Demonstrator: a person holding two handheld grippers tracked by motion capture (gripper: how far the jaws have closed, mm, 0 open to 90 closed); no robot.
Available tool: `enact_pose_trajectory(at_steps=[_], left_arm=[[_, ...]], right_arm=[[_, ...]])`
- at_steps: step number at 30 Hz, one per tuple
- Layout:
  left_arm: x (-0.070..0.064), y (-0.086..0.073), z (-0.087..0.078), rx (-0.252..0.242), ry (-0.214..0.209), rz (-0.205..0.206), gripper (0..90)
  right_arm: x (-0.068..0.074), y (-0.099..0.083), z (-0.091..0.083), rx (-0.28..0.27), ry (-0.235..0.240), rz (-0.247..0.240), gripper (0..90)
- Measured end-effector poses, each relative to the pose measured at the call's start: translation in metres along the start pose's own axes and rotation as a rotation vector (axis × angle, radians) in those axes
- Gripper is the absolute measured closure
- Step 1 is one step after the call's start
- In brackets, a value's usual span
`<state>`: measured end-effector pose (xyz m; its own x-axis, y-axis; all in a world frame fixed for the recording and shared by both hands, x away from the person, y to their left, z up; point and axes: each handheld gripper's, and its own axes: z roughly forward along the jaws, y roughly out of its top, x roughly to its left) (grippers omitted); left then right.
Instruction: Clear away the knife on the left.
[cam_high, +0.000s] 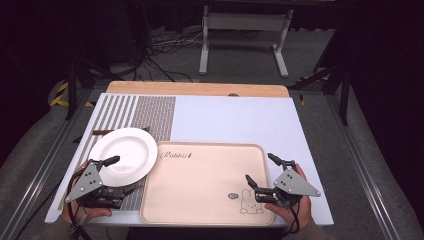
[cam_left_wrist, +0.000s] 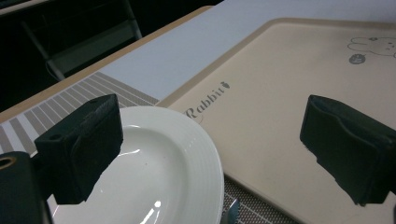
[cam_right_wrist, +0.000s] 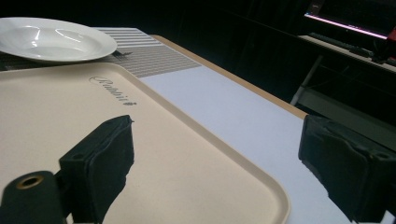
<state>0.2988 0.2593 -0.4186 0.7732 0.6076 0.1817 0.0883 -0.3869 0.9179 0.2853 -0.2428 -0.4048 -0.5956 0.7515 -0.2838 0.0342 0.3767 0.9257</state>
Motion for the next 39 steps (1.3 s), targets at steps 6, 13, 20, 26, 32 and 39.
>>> enact_pose_trajectory(at_steps=[6,13,20,26,32,39], left_arm=[[0.001,0.002,0.004,0.004,-0.009,0.006,6.9],[0.001,0.001,-0.002,0.028,0.0,0.022,7.4],[0.006,-0.001,-0.021,0.035,0.043,0.011,7.7],[0.012,-0.01,-0.038,0.068,0.068,-0.009,7.3],[0.023,-0.024,-0.056,0.114,0.116,-0.035,6.5],[0.044,-0.052,-0.069,0.207,0.088,-0.082,6.5]], right_arm=[[-0.004,0.0,-0.002,-0.01,-0.001,0.021,11.4],[-0.005,0.002,-0.002,-0.015,-0.004,0.013,11.4],[-0.008,0.005,0.002,-0.018,0.011,0.003,11.4],[-0.01,0.009,0.008,-0.029,0.023,0.003,11.4],[-0.012,0.011,0.016,-0.028,0.031,-0.003,11.4],[-0.012,0.011,0.017,-0.024,0.037,-0.01,11.4]])
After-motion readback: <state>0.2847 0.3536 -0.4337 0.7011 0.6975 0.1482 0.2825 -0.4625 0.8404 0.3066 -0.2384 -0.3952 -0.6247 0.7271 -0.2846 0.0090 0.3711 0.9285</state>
